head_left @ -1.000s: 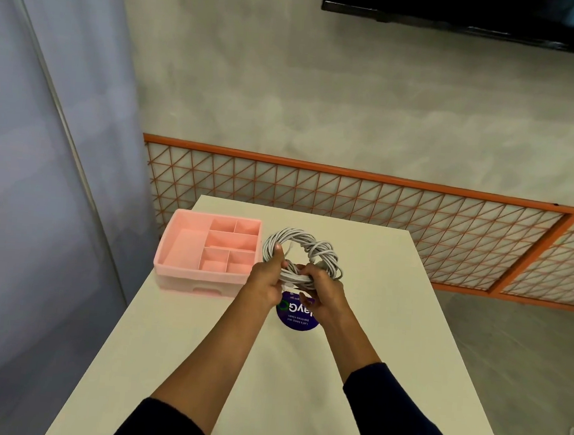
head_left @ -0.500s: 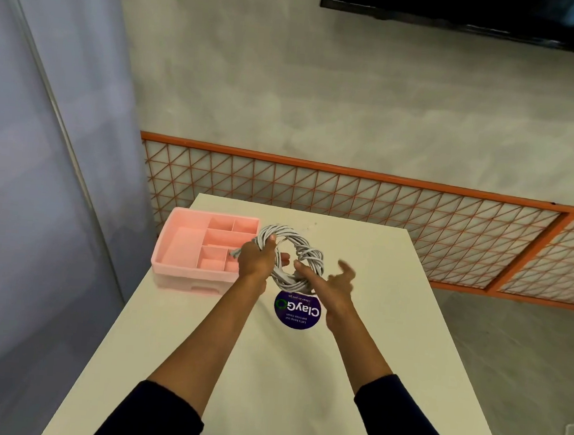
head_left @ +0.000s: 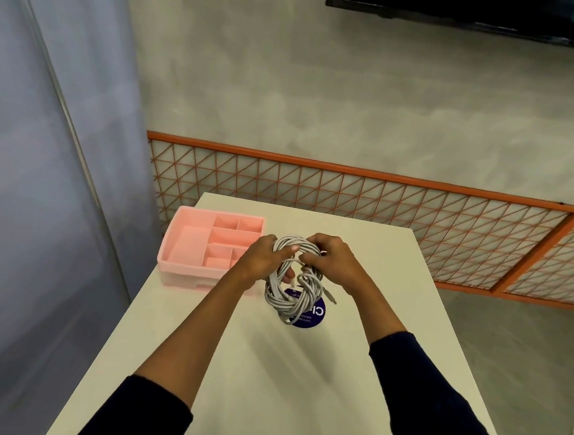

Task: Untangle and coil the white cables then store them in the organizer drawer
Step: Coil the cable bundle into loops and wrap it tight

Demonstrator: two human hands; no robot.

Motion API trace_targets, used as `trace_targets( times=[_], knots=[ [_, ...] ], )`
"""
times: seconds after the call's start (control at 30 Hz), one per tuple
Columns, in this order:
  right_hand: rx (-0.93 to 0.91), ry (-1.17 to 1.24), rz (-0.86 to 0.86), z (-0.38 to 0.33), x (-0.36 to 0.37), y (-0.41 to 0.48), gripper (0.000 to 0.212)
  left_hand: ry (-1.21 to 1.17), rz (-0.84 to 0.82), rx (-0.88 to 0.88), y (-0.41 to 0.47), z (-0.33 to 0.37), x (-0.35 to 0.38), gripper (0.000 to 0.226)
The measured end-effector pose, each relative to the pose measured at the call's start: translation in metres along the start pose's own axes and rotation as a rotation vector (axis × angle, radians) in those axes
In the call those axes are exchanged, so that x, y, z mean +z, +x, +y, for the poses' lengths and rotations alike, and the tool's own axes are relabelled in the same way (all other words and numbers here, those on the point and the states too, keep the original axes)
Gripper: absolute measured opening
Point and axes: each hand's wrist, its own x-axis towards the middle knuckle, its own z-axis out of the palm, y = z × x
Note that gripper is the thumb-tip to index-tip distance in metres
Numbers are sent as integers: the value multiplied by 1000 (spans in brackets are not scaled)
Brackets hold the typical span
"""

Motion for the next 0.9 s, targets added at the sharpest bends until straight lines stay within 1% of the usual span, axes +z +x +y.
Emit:
trace_targets(
  times=[0.07, 0.13, 0.23, 0.33, 0.37, 0.43, 0.5, 0.6, 0.73, 0.8, 0.83, 0.9],
  knots=[
    [-7, 47, 30, 3, 3, -1, 20, -65, 11, -7, -2, 0, 2, 32],
    [-27, -4, 68, 5, 6, -2, 21, -119, 21, -15, -5, 0, 5, 26],
    [-45, -85, 121, 4, 10, -2, 23, -113, 60, 8, -2, 0, 5, 23],
    [-37, -72, 169, 2, 10, -4, 20, -127, 99, 30, 2, -1, 3, 22],
    [-39, -65, 182, 1, 10, -5, 21, -127, 102, 32, 2, 0, 2, 20],
    [-35, -32, 214, 0, 8, -8, 31, -123, 96, 24, 2, 2, -1, 18],
    [-40, -6, 254, -2, 4, -9, 36, -96, 74, 17, 1, 6, -3, 16],
    [-97, -18, 319, -5, -2, -7, 32, -71, 16, 1, 0, 12, -9, 11],
    [-40, 73, 385, -5, -2, -6, 33, -86, -57, -25, 2, 16, -15, 13],
    [-42, 44, 435, -2, 0, -4, 34, -123, -105, -53, 2, 15, -15, 14],
    [-44, 41, 451, -2, 2, -4, 33, -152, -127, -67, 1, 14, -15, 14],
    [-50, 83, 447, -2, 4, -3, 21, -197, -160, -82, 0, 12, -15, 15]
  ],
)
